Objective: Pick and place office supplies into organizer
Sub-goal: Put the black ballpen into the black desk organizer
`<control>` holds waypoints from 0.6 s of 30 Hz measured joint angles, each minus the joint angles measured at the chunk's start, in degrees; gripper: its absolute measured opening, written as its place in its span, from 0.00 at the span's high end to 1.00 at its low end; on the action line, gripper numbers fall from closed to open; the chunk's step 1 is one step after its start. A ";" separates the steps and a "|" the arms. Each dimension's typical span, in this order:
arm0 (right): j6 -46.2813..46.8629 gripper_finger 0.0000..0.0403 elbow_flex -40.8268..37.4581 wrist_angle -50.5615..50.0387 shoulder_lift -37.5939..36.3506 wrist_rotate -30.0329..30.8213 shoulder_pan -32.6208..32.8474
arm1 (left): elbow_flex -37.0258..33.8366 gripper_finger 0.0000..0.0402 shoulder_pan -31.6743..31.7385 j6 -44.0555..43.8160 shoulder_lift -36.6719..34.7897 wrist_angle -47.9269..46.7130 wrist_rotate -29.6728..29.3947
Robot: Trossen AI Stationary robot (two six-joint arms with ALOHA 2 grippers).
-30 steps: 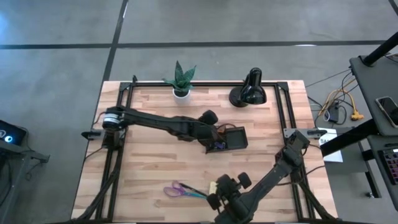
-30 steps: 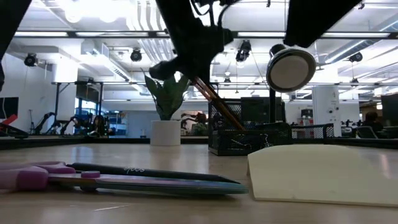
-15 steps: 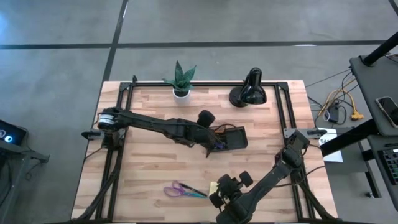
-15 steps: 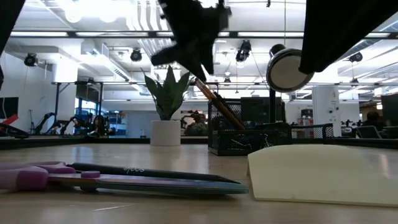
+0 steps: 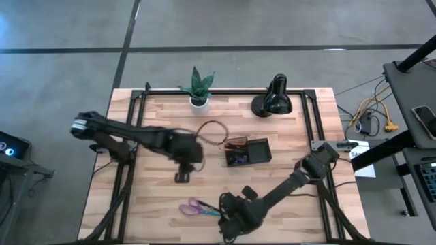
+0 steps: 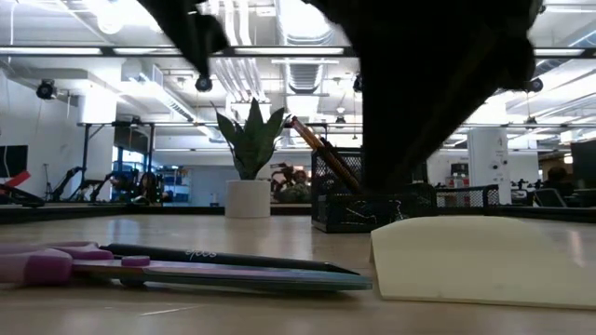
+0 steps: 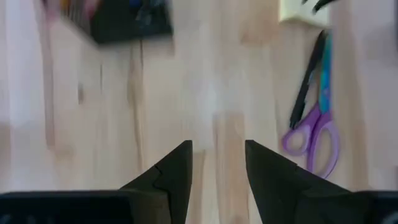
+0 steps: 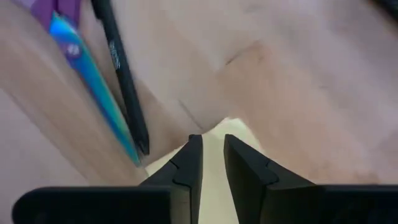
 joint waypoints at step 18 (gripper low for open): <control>-35.22 0.77 0.37 16.18 0.01 -10.86 -6.81 | -38.32 0.68 -8.59 -28.88 -27.57 21.00 -1.92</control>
